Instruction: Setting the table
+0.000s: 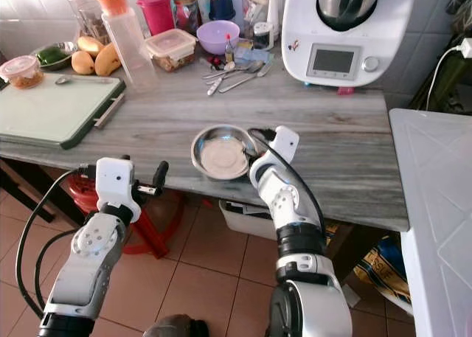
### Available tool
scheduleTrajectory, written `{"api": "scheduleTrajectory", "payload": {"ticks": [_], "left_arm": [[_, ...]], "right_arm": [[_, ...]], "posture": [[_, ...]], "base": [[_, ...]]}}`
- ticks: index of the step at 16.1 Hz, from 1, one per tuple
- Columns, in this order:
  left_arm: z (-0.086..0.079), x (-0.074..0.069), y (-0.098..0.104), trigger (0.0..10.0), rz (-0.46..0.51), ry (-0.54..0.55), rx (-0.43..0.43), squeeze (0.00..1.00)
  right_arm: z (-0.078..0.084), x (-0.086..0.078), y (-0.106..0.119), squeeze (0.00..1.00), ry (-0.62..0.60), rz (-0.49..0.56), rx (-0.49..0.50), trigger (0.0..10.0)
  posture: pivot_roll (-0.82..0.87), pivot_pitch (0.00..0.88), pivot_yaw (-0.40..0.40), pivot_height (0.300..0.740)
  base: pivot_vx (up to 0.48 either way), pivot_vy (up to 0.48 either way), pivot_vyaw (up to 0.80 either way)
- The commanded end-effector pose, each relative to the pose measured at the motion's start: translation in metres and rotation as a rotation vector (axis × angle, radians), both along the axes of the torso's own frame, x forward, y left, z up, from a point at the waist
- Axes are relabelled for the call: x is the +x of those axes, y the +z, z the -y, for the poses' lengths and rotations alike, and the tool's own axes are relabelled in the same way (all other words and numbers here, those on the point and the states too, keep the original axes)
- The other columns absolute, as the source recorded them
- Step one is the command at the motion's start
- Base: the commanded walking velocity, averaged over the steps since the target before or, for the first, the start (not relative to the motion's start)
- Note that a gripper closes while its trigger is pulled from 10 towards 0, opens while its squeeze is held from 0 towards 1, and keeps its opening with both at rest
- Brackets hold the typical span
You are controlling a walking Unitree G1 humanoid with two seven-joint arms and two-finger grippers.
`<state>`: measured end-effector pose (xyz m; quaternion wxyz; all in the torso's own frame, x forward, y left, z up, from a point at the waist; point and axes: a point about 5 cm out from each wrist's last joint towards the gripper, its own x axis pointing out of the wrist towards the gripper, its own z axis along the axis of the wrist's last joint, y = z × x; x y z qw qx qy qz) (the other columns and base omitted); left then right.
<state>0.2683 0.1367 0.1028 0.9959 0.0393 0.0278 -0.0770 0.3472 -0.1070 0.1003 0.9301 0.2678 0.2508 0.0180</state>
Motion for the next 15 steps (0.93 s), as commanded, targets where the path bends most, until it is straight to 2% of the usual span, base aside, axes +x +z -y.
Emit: {"api": "scheduleTrajectory", "payload": {"ticks": [1,5,8,9,11,12,14,15], "left_arm": [[0.0,0.002,0.004,10.0,0.009,-0.001,0.0,0.0],[0.001,0.002,0.004,10.0,0.005,-0.003,-0.004,0.0],[0.002,0.003,0.004,10.0,0.01,-0.001,-0.007,0.0],[0.002,0.003,0.004,10.0,0.012,0.0,-0.007,0.0],[0.002,0.004,0.005,10.0,0.017,0.027,-0.017,0.0],[0.002,0.004,0.004,10.0,0.015,0.036,-0.021,0.0],[0.003,0.004,0.003,10.0,-0.007,0.047,-0.058,0.0],[0.002,0.005,0.002,10.0,-0.021,0.061,-0.079,0.0]], "right_arm": [[-0.001,0.0,0.0,1.0,-0.008,-0.018,-0.009,10.0],[0.009,0.004,0.005,1.0,-0.044,0.026,-0.039,10.0],[0.008,0.01,0.026,1.0,-0.051,0.185,-0.05,10.0],[0.008,0.011,0.027,1.0,-0.045,0.199,-0.066,10.0],[0.007,0.01,0.046,1.0,-0.046,0.357,-0.095,10.0],[0.006,0.009,0.048,1.0,-0.043,0.378,-0.104,10.0],[0.01,0.003,0.057,1.0,-0.055,0.487,-0.163,10.0],[0.016,-0.008,0.064,1.0,-0.052,0.578,-0.251,10.0]], "posture": [[-0.02,0.0,0.078,0.74],[-0.02,0.0,0.076,0.74],[-0.02,0.0,0.074,0.74],[-0.02,0.0,0.074,0.74],[-0.02,0.0,0.065,0.74],[-0.03,0.0,0.063,0.74],[-0.03,0.0,0.061,0.74],[-0.03,0.0,0.059,0.74]], "base": [[0.0,0.0,0.0],[0.0,0.0,0.0],[0.0,0.0,0.0],[0.0,0.0,0.0],[0.0,0.0,0.0],[0.0,0.0,0.0],[0.0,0.0,0.0],[0.0,0.0,0.0]]}}
